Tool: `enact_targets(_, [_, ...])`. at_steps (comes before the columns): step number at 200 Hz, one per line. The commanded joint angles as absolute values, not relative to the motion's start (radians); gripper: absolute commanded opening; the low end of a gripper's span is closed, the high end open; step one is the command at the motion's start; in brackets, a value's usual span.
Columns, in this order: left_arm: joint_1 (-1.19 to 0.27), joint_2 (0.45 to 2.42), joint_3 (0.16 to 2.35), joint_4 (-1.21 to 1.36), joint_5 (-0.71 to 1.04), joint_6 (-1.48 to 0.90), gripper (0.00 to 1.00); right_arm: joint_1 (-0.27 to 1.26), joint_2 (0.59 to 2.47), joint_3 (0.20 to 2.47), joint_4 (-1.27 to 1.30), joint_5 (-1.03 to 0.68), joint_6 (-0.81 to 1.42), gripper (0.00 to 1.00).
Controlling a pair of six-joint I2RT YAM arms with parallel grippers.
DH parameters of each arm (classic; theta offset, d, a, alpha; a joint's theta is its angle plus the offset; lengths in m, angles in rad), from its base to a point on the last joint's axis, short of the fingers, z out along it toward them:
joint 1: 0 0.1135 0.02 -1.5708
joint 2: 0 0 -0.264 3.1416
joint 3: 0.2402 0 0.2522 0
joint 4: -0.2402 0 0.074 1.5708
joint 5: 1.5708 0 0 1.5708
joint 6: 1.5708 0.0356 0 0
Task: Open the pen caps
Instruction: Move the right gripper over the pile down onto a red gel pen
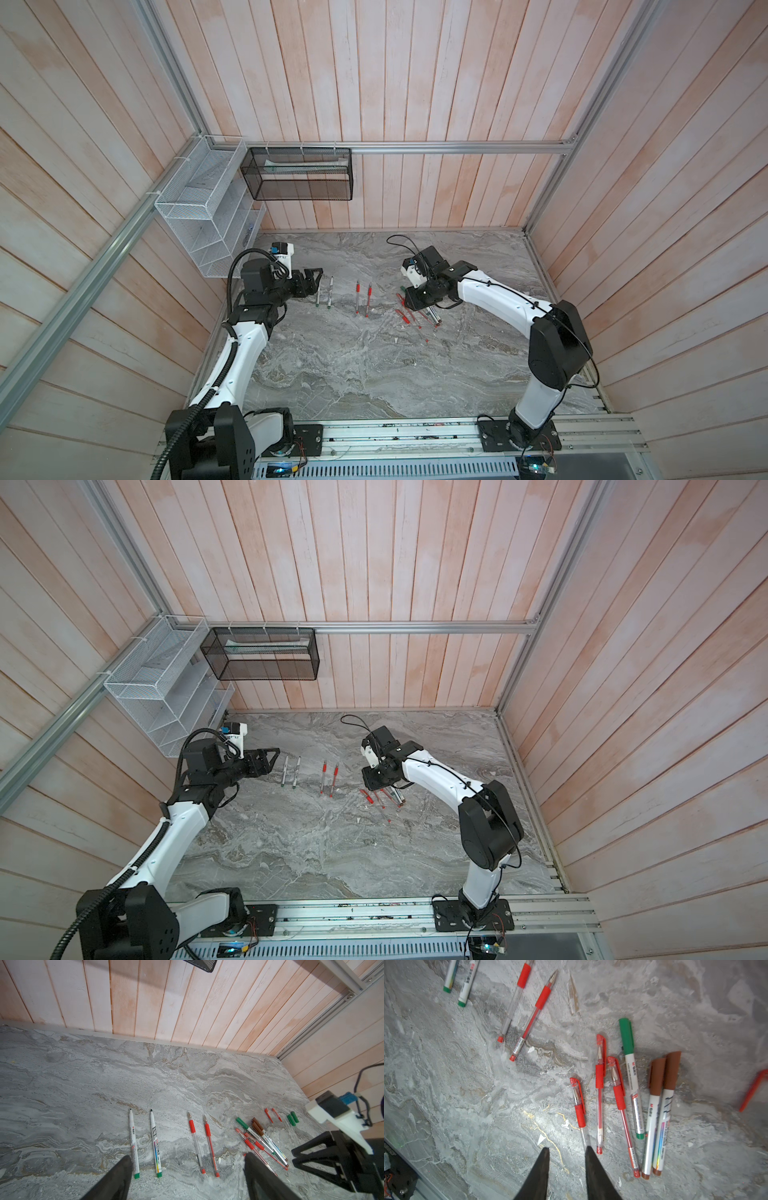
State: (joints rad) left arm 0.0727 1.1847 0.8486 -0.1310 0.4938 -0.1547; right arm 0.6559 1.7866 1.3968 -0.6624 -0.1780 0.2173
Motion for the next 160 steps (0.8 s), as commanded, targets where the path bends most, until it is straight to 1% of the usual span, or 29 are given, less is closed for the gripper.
enact_targets(1, [0.082, 1.179, 0.843, -0.119, 0.514, -0.162, 0.86, 0.670, 1.836, 1.381, -0.683, -0.176, 0.229, 0.31])
enact_targets(51, [0.087, 1.184, 0.848, -0.118, 0.524, -0.174, 0.86, 0.696, 1.900, 1.378, -0.699, -0.153, 0.204, 0.31])
enact_targets(77, [0.087, 1.184, 0.837, -0.100, 0.520, -0.173, 0.86, 0.699, 1.900, 1.341, -0.682, -0.139, 0.197, 0.31])
enact_targets(112, [0.087, 1.196, 0.859, -0.128, 0.520, -0.173, 0.85, 0.699, 1.938, 1.346, -0.721, -0.071, 0.198, 0.30])
enact_targets(134, [0.087, 1.193, 0.839, -0.097, 0.527, -0.179, 0.86, 0.700, 1.946, 1.323, -0.695, -0.077, 0.193, 0.30])
enact_targets(160, [0.090, 1.198, 0.860, -0.129, 0.520, -0.175, 0.85, 0.701, 1.953, 1.320, -0.696, -0.091, 0.198, 0.27])
